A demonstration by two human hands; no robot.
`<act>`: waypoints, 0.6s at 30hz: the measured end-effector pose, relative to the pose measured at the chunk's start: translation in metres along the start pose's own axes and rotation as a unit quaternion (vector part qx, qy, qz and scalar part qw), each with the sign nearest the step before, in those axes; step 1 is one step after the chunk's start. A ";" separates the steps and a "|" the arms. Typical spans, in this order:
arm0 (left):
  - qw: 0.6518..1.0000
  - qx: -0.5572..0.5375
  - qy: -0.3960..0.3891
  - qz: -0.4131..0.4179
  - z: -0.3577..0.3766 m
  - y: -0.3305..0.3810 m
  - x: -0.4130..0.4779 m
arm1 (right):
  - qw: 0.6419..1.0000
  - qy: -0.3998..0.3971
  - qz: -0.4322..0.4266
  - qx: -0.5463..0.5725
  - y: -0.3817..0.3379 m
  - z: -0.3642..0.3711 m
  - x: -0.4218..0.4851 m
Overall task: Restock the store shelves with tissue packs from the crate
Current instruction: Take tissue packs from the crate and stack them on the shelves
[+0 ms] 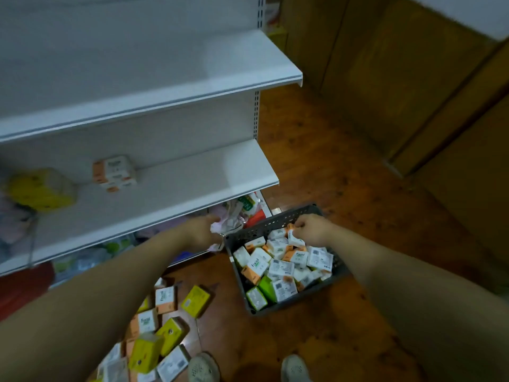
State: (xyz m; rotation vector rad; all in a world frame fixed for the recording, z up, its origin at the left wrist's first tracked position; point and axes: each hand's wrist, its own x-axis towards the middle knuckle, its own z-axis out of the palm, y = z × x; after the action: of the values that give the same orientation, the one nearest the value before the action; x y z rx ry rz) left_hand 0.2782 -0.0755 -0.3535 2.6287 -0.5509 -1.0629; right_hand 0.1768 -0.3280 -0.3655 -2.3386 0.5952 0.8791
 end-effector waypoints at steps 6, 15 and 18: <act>0.998 0.018 -0.037 0.040 0.056 -0.024 0.080 | 0.999 -0.016 0.025 0.042 0.019 0.067 0.066; 0.993 0.049 -0.089 0.065 0.240 -0.064 0.285 | 0.995 -0.028 0.022 0.091 0.115 0.218 0.257; 0.992 0.054 -0.102 0.053 0.288 -0.075 0.338 | 0.996 -0.021 -0.001 0.088 0.135 0.264 0.311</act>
State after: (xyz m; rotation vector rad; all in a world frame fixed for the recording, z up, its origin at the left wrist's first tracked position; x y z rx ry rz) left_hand 0.3167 -0.1807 -0.7898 2.5628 -0.8046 -1.3095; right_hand 0.1948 -0.3226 -0.7948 -2.1576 0.6260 0.8380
